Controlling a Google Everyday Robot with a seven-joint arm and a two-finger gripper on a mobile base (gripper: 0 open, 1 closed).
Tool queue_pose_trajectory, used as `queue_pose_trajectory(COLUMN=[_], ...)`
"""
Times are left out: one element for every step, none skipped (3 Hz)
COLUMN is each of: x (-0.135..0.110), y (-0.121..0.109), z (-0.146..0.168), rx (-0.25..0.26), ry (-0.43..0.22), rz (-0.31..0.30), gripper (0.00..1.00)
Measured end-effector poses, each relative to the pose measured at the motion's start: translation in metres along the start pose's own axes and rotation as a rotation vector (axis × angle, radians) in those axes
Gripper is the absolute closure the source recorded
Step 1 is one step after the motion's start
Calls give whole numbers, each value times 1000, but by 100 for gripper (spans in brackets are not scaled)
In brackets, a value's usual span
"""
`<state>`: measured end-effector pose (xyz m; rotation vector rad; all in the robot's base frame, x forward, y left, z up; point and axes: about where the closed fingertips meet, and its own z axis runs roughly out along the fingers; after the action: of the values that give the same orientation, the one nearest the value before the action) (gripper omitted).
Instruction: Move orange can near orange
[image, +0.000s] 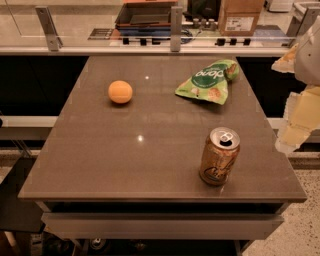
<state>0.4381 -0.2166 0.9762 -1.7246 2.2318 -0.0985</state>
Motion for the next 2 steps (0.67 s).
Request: queue_pose_trajectory(x=[0,9], y=[0,8], z=[0,7], rx=[0,18], ry=[0,-26], rz=[0,32], gripper=[0,0])
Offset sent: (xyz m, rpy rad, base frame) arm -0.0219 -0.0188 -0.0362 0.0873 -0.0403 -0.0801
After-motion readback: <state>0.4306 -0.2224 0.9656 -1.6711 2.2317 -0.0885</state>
